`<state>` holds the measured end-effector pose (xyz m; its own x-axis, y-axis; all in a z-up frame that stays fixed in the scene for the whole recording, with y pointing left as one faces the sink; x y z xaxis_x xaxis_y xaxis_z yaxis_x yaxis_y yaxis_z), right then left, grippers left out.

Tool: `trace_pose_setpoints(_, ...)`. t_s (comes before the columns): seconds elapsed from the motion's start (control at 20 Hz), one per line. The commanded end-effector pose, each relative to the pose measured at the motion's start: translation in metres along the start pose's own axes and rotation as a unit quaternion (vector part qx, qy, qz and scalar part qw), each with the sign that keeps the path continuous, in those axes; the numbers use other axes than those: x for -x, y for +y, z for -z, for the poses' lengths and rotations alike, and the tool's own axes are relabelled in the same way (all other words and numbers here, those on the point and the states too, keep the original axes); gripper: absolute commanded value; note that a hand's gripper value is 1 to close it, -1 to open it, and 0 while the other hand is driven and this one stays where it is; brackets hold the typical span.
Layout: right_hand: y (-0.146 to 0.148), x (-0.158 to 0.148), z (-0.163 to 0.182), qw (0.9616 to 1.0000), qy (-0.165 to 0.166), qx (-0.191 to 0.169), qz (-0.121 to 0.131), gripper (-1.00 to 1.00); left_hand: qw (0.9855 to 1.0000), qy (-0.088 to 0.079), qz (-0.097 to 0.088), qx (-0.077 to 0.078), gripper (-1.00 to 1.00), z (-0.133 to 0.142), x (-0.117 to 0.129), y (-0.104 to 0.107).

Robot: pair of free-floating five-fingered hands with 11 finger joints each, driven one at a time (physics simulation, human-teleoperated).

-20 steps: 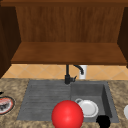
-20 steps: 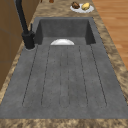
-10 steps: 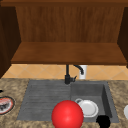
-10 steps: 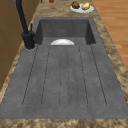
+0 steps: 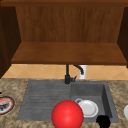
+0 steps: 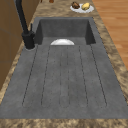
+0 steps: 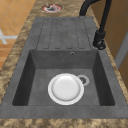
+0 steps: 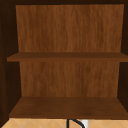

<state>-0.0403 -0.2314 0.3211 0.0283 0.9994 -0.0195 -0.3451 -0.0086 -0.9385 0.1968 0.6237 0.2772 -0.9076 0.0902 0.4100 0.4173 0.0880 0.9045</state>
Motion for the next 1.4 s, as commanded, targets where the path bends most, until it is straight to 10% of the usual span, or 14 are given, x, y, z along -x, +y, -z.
trace_pose_setpoints(0.0, 0.0, 0.0, 0.0, 1.0, 0.0, 0.0, 0.0, 0.0, 0.9993, 0.031, -0.014, -0.017, -1.0, 0.005, -0.009, -0.005)
trace_pose_setpoints(1.35, 0.0, 0.0, 0.0, 1.0, 0.0, 0.0, 0.0, 0.0, 0.9988, 0.048, -0.006, 0.001, -1.0, 0.05, -0.03, 0.005)
